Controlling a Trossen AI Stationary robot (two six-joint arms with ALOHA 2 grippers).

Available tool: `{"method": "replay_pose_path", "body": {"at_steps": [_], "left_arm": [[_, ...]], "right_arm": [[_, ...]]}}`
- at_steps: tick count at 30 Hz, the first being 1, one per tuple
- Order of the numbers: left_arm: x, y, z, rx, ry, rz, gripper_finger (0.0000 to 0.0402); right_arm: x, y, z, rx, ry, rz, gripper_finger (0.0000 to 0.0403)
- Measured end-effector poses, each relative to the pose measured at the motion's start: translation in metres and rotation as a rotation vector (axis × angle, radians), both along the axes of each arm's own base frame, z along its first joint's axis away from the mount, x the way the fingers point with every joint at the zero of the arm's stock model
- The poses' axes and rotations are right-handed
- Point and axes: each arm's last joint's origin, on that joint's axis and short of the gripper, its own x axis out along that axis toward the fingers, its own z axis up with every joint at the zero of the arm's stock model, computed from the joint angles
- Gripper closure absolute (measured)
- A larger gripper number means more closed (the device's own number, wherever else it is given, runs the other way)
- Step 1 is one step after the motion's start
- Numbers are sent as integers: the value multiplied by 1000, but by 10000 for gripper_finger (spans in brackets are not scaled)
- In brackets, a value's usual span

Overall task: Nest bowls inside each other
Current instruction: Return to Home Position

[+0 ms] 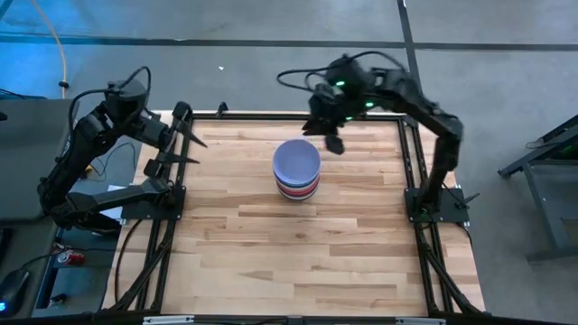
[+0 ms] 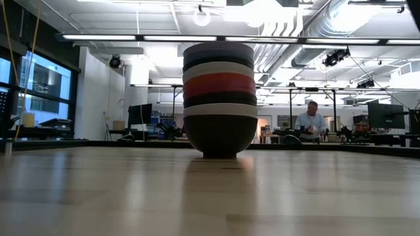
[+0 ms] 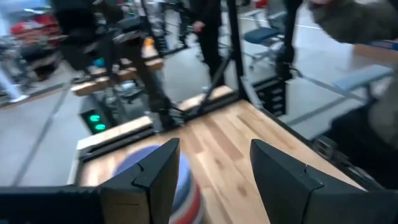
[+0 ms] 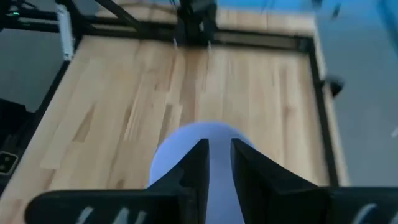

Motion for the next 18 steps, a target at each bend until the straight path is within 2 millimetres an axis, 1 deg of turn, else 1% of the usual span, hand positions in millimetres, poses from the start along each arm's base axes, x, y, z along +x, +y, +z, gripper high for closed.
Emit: {"method": "replay_pose_path", "body": {"at_steps": [3, 8, 14, 16, 18], "left_arm": [[2, 4, 7, 11, -35, 68, 218], [4, 8, 21, 29, -129, 152, 218], [5, 10, 36, 57, -239, 208, 218], [4, 12, 38, 67, -249, 304, 218], [2, 16, 38, 63, -254, 472, 218]], "right_arm": [[-26, 9, 22, -53, -75, 25, 343], [-70, 21, 50, -112, -182, 43, 343], [-119, 37, 72, -170, -268, 60, 343], [-137, 42, 77, -174, -280, 60, 343], [-152, 47, 78, -175, -284, 59, 343]]}}
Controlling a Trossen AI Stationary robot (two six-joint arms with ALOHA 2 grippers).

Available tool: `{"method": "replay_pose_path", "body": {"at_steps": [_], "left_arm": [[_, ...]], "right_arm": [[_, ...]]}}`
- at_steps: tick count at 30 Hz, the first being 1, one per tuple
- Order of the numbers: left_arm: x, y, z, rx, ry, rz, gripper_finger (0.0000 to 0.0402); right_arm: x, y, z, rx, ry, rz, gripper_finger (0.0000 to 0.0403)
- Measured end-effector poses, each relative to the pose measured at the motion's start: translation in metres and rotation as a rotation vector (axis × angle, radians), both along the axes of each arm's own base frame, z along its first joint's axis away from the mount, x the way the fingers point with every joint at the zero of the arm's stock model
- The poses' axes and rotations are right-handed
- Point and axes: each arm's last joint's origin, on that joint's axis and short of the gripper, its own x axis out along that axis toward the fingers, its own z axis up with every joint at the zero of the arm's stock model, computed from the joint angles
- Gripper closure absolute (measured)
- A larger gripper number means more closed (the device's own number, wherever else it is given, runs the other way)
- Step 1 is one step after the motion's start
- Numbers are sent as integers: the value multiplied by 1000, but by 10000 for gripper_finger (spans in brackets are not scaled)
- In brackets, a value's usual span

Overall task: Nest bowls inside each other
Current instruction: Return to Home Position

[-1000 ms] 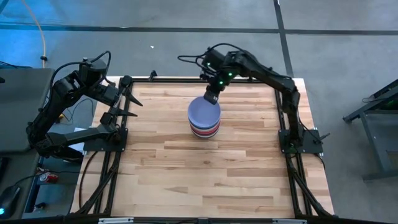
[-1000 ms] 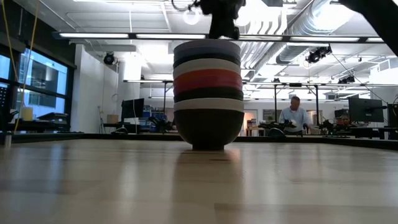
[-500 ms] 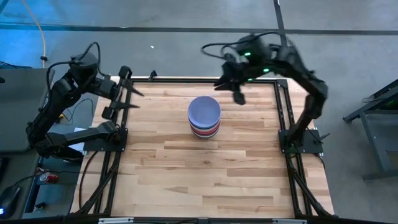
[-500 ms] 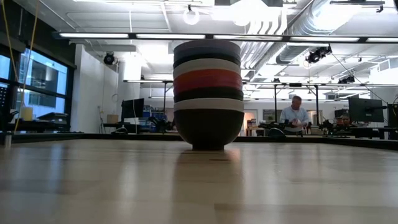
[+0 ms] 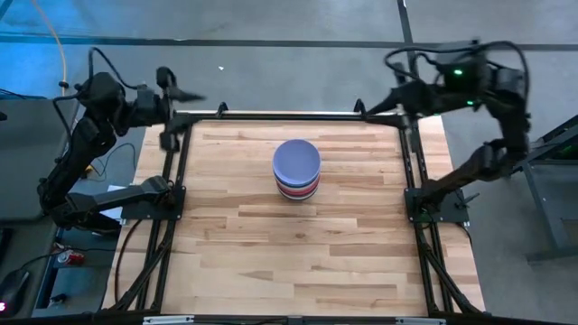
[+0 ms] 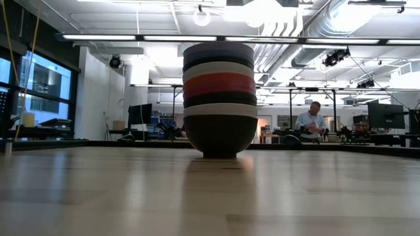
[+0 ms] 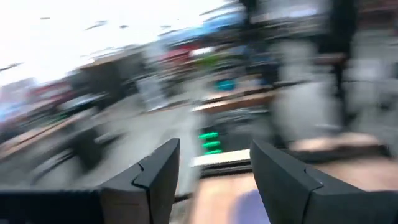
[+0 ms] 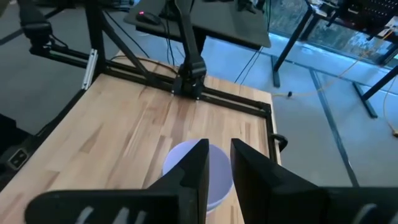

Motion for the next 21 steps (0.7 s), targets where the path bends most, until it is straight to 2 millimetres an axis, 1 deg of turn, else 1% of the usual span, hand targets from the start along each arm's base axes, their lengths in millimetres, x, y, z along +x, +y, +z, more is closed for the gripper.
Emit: {"method": "replay_pose_path", "body": {"at_steps": [3, 5, 7, 10, 14, 17, 21], "left_arm": [[0, 12, -6, -53, -63, 307, 218], [2, 20, -16, -98, -120, 428, 218], [8, 28, -30, -113, -170, 429, 218], [20, 35, -51, -130, -253, 359, 218], [39, 45, -86, -177, -325, 295, 218], [52, 47, -111, -199, -376, 280, 218], [70, 46, -139, -214, -413, 291, 218]], "right_arm": [[-19, 6, -1, 4, -3, -2, 343], [-30, 9, -2, 9, -13, -6, 343], [-39, 12, -4, 15, -23, -10, 343], [-50, 15, -10, 12, -35, -10, 343], [-60, 19, -22, 6, -55, -14, 343], [-67, 21, -31, 1, -73, -19, 343], [-70, 21, -43, 7, -115, -30, 344]]}}
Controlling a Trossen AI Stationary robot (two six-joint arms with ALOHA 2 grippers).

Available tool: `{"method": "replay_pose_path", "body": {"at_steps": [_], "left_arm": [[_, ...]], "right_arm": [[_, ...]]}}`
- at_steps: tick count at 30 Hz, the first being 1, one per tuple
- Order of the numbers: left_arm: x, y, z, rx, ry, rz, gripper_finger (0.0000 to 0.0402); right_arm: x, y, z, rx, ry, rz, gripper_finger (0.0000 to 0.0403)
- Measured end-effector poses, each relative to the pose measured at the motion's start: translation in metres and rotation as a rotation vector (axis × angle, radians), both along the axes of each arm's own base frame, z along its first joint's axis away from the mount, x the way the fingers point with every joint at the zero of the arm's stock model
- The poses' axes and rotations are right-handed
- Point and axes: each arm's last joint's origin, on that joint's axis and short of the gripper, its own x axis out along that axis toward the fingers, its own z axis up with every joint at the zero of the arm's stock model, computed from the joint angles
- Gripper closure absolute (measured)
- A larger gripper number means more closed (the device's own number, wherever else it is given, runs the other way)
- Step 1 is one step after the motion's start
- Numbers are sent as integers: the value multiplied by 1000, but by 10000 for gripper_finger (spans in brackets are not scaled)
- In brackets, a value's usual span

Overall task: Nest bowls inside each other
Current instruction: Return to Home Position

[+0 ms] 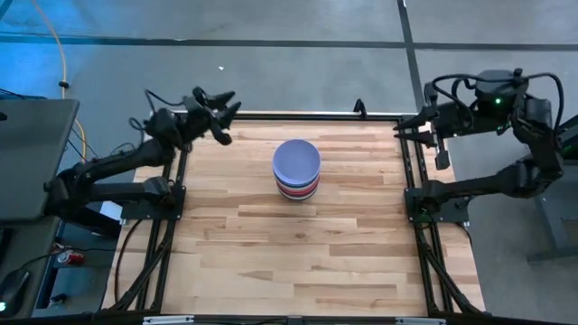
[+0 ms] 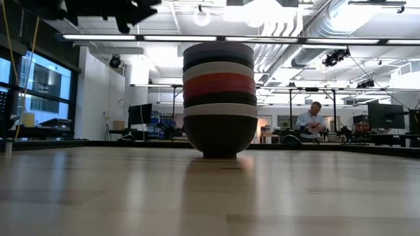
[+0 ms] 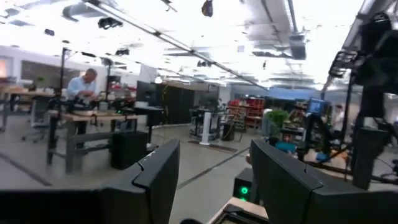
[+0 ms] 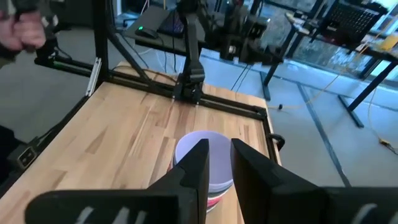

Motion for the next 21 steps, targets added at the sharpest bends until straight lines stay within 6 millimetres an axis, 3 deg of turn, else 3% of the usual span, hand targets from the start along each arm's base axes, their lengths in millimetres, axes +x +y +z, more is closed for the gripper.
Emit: {"method": "replay_pose_path", "body": {"at_steps": [10, 21], "left_arm": [[44, -18, -42, -27, 152, -12, 218], [74, -54, -66, 54, 364, -162, 218]], "right_arm": [[9, -3, -47, -25, -68, 10, 344], [-17, 6, -87, 7, -252, -7, 344]]}}
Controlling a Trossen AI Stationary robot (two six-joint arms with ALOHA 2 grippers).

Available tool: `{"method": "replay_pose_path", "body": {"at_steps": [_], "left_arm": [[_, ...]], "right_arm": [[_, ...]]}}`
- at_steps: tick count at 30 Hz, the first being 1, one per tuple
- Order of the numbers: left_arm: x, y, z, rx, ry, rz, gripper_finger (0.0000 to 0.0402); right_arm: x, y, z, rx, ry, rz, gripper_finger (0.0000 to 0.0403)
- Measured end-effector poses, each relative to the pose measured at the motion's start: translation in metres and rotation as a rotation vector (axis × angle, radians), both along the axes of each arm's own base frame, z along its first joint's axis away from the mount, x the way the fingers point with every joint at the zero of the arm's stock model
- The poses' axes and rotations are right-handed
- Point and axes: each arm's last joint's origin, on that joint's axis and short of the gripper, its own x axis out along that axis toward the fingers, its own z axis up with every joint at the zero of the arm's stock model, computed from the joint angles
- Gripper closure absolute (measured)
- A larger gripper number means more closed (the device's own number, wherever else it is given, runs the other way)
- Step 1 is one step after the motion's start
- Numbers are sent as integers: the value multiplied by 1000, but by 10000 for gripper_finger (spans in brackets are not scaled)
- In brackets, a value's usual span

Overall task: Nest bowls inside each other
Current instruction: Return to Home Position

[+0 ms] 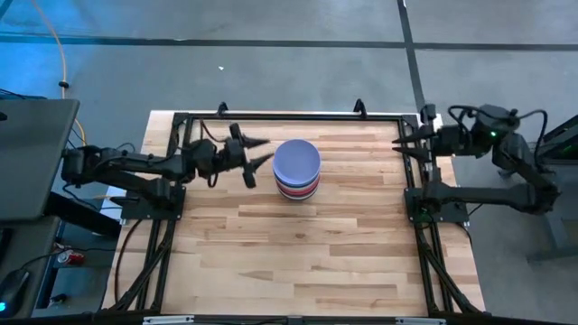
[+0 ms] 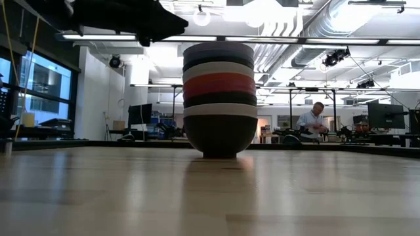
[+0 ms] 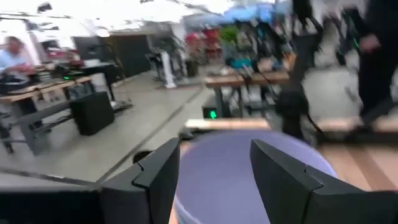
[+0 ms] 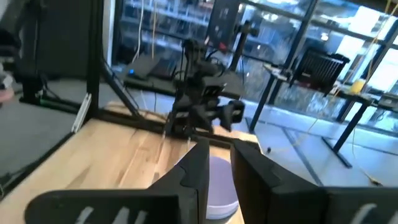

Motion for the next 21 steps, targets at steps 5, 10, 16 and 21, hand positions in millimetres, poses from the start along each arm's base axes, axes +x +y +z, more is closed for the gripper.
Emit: {"method": "replay_pose_path", "body": {"at_steps": [5, 10, 16, 21], "left_arm": [[-9, -15, 2, 24, 91, -50, 218], [-33, -29, 24, 62, 36, -110, 218], [-67, -42, 47, 104, -57, -143, 218], [-95, -49, 58, 123, -110, -165, 218]], "right_arm": [[-12, 4, -17, 12, -54, -1, 344], [-16, 5, -28, -3, -114, -1, 344], [-8, 3, -43, 12, -98, -1, 344], [-1, 0, -56, 33, -73, -2, 344]]}}
